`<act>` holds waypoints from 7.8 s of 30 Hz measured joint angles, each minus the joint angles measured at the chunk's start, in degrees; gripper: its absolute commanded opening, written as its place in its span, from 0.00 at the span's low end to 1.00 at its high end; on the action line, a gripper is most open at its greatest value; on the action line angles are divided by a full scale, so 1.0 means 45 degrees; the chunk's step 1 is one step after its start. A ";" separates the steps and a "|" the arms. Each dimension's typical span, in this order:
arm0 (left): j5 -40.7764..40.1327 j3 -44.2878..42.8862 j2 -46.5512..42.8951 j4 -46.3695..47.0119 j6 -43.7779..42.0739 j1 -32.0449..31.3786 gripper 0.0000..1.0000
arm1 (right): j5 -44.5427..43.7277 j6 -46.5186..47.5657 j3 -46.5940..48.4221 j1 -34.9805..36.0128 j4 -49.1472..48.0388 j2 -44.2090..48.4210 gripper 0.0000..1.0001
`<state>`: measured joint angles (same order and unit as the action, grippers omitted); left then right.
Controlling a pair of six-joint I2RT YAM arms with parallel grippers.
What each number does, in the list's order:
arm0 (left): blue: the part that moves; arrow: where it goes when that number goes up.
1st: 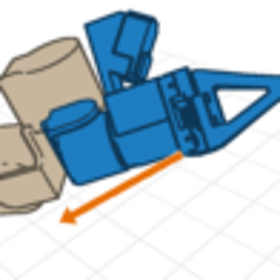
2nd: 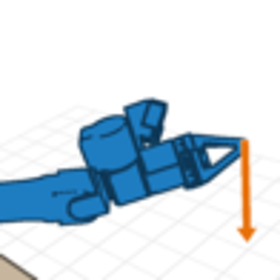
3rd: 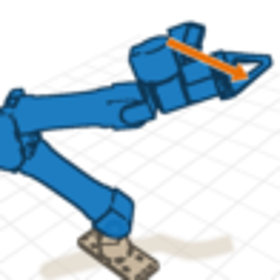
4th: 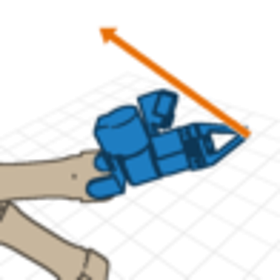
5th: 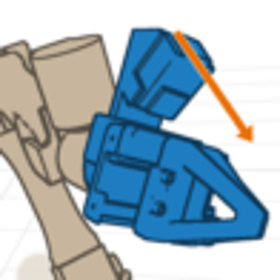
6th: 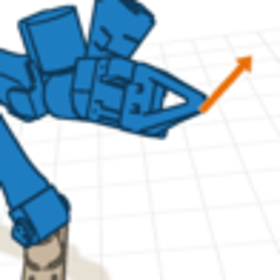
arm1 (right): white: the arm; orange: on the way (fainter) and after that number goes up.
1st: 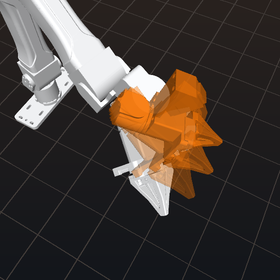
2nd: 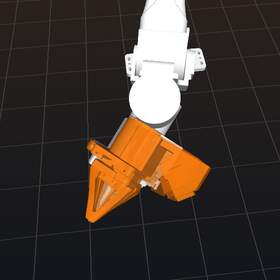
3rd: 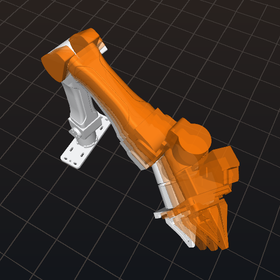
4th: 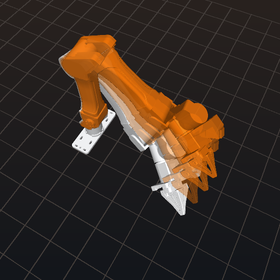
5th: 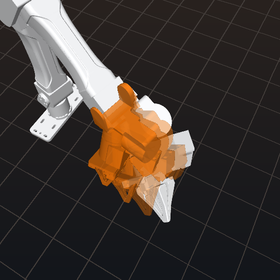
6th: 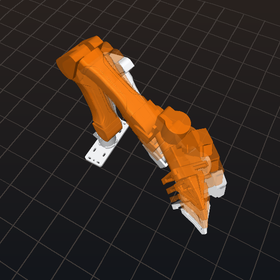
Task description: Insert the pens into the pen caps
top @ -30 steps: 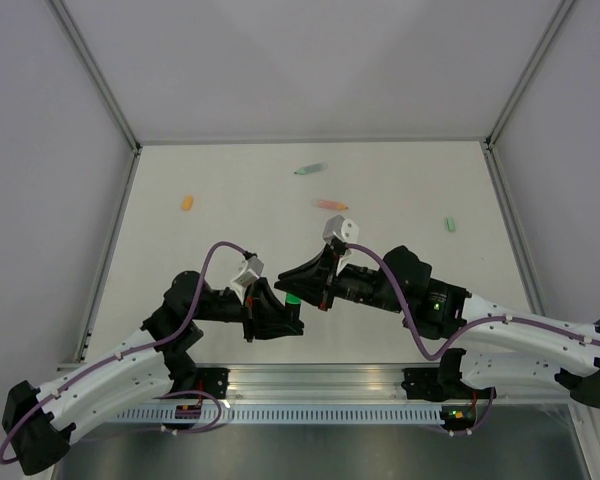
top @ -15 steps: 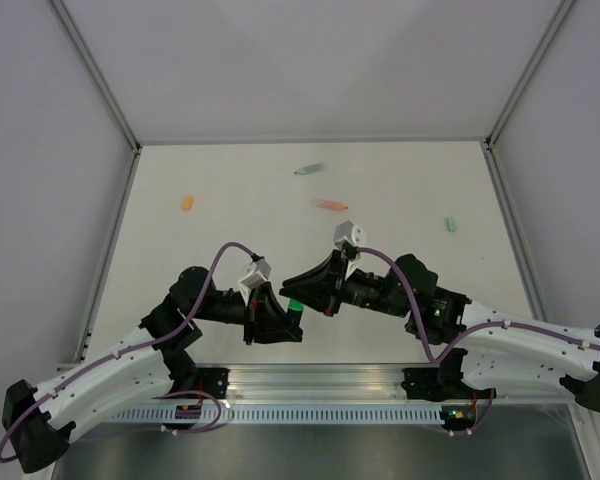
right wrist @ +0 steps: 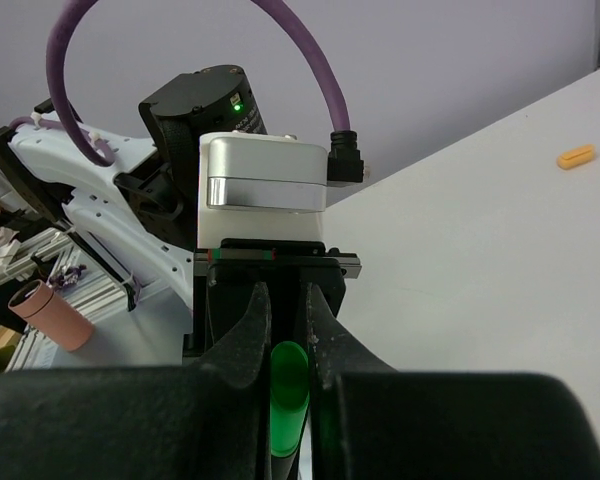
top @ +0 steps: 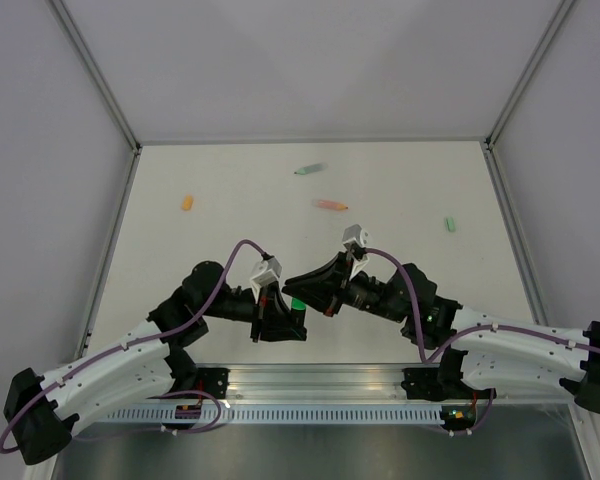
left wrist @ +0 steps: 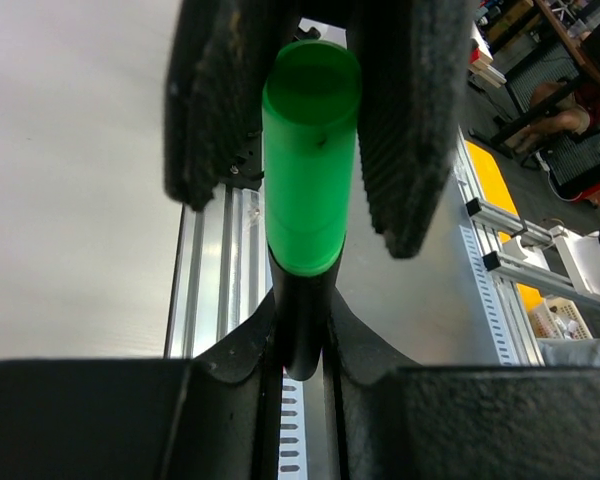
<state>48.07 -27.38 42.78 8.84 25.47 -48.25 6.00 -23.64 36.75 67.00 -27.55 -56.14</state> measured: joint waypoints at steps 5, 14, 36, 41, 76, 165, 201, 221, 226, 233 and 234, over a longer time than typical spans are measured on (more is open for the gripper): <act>-0.0102 -0.0121 -0.0005 -0.0534 -0.0214 0.0000 0.02 | -0.0146 -0.0180 -0.0418 0.0000 -0.0233 0.0248 0.00; -0.0112 -0.0670 -0.0005 -0.1248 -0.0301 0.0005 0.02 | -0.0185 -0.0039 -0.0699 0.0000 -0.0228 0.0738 0.00; 0.0928 -0.0976 0.0500 -0.1481 0.0121 0.0947 0.02 | -0.1491 -0.0131 -0.1710 0.0369 -0.2584 0.0185 0.00; 0.1418 -0.1049 0.0685 -0.1423 0.0262 0.1486 0.02 | -0.1919 -0.0189 -0.2016 0.0413 -0.3055 0.0180 0.00; 0.2390 -0.0058 0.1763 0.7815 0.3949 0.3968 0.02 | -0.6951 -0.0651 0.0505 0.1991 0.1316 0.0335 0.51; -0.0097 0.1171 -0.1010 0.7388 0.6266 0.3915 0.02 | -0.5255 1.2648 0.1209 0.3687 0.2293 -0.0005 0.70; -0.0238 0.1593 -0.1020 0.8359 0.7393 0.3915 0.02 | -0.5702 1.3964 0.1749 0.4002 0.1137 -0.1384 0.38; -0.0277 0.1598 -0.1200 0.8038 0.7616 0.3915 0.34 | -0.5974 1.4105 0.1715 0.4065 0.1098 -0.1389 0.00; -0.0228 0.1569 -0.1209 0.7378 0.7451 0.3895 0.65 | -0.6207 1.3872 0.1724 0.4046 0.2307 -0.1175 0.00; 0.0117 0.1292 -0.1010 0.6732 0.7062 0.3891 1.00 | -0.6193 1.3362 0.1826 0.4061 0.4575 -0.0447 0.00; 0.0209 0.1234 -0.0933 0.6683 0.6989 0.3891 1.00 | -0.6183 1.3284 0.1923 0.4061 0.4935 -0.0398 0.00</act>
<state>49.01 -21.82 38.59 38.92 56.93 -30.74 -21.82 36.14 45.41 85.27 -5.34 -57.93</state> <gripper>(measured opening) 0.992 0.367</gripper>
